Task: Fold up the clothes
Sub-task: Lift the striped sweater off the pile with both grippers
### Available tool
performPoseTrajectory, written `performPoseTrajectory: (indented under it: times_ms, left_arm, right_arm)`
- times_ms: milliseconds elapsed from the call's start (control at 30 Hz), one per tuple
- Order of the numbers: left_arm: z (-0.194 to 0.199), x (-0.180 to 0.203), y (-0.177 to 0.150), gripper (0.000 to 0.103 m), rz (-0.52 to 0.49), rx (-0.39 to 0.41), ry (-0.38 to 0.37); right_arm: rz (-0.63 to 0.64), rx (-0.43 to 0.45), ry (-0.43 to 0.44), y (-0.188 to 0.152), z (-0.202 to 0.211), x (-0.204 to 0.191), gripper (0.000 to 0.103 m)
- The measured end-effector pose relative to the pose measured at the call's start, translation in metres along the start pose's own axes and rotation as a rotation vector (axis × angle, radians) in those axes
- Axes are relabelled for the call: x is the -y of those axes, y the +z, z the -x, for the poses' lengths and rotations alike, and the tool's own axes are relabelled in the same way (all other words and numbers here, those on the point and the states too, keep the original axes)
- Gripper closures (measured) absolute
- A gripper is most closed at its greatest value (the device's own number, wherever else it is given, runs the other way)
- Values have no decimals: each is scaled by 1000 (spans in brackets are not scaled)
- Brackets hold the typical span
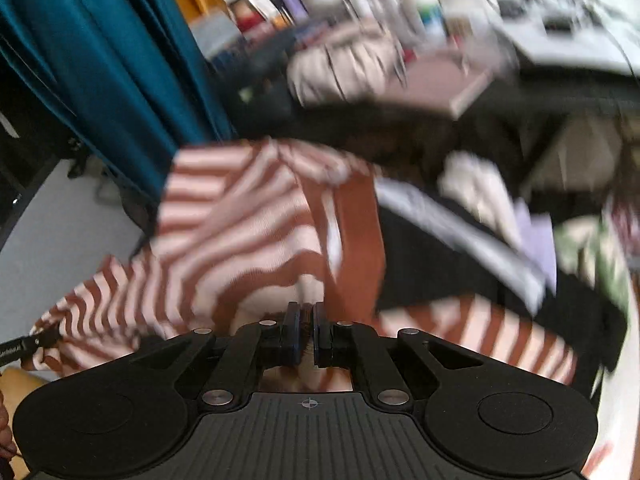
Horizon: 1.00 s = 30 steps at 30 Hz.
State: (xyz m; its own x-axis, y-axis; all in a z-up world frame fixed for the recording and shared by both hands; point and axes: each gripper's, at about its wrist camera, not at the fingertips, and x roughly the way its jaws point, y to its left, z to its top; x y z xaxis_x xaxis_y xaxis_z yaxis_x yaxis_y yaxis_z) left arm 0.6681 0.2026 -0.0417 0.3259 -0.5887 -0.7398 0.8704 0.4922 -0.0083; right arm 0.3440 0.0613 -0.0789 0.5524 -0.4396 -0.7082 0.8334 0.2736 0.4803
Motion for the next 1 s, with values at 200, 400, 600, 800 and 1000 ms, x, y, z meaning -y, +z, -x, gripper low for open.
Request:
performPoseTrajectory:
  times_ms: [200,400,600,800,1000]
  left_arm:
    - [-1,17,-1,81,-113,-6,-58]
    - [-13,66,-4,41,-353,37,-126]
    - [-31,97,-25,34,-584,27,-137]
    - [-56,97,-24,33,-591,2,-89]
    - [-74,96,-19,26,-589,-16,-101]
  right_arm:
    - [-25,31,16,-7,9,5,80]
    - [-9,107,4,9,5,6,40]
    - [27,31,-12,10,-31,-8,23]
    - [-19,-29,26,17,-55,-10,38]
    - [-17,51,170,38,-23,-24,90]
